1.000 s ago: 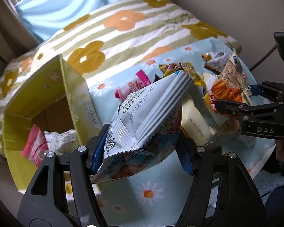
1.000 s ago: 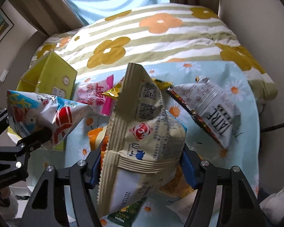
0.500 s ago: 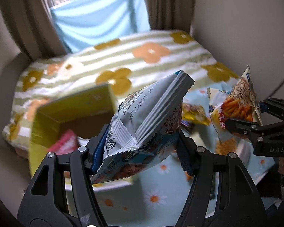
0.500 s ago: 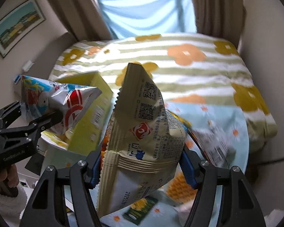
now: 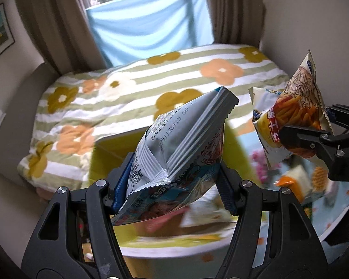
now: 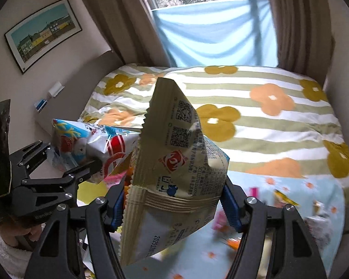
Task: Organize snacks
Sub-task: 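Carry both bags over the yellow box and open both tools to drop them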
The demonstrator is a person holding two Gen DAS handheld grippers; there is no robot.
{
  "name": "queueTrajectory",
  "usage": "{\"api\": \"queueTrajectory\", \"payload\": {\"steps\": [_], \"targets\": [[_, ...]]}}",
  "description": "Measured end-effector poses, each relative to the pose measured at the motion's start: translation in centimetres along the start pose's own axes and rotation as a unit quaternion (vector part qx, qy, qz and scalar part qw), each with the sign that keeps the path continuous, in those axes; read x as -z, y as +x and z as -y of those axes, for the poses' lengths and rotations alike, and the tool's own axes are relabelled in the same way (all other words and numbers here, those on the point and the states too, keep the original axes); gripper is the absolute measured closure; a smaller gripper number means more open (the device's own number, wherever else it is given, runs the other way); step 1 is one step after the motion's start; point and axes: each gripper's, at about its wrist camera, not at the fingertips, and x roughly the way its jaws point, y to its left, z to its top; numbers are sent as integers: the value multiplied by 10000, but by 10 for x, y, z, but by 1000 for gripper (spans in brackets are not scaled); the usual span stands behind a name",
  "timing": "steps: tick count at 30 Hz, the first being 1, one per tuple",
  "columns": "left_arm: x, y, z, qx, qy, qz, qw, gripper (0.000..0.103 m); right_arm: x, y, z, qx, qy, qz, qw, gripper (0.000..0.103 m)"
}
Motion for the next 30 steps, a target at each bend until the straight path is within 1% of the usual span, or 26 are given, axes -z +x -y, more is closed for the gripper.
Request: {"api": "queueTrajectory", "payload": {"steps": [4, 6, 8, 13, 16, 18, 20, 21, 22, 24, 28, 30], "targets": [[5, 31, -48, -9, -90, -208, 9997, 42, -12, 43, -30, 11, 23, -139, 9999, 39], [8, 52, -71, 1, -109, -356, 9993, 42, -14, 57, -40, 44, 73, -199, 9998, 39], [10, 68, -84, 51, -136, -467, 9988, 42, -15, 74, -45, 40, 187, -298, 9994, 39], [16, 105, -105, 198, -167, -721, 9971, 42, -13, 99, -48, 95, 337, -509, 9981, 39], [17, 117, -104, 350, -138, -765, 9964, 41, -12, 108, -45, 64, 418, -654, 9970, 39], [17, 122, -102, 320, -113, -749, 9966, 35, -12, 111, -45, 76, 416, -697, 9967, 39], [17, 126, -99, 337, -136, -789, 9962, 20, -14, 115, -44, 106, 421, -725, 9964, 39], [18, 127, -99, 349, -192, -813, 9959, 7, -16, 117, -44, 105, 443, -734, 9963, 39], [18, 127, -98, 335, -259, -835, 9956, 3, -15, 118, -42, 97, 468, -738, 9961, 39], [21, 125, -98, 427, -364, -870, 9946, 3, -13, 120, -39, 89, 529, -782, 9955, 39], [30, 121, -100, 431, -574, -949, 9929, 3, -6, 126, -36, 72, 561, -922, 9941, 39], [34, 120, -103, 466, -763, -1000, 9910, 3, -4, 129, -36, 75, 553, -990, 9935, 39]]}}
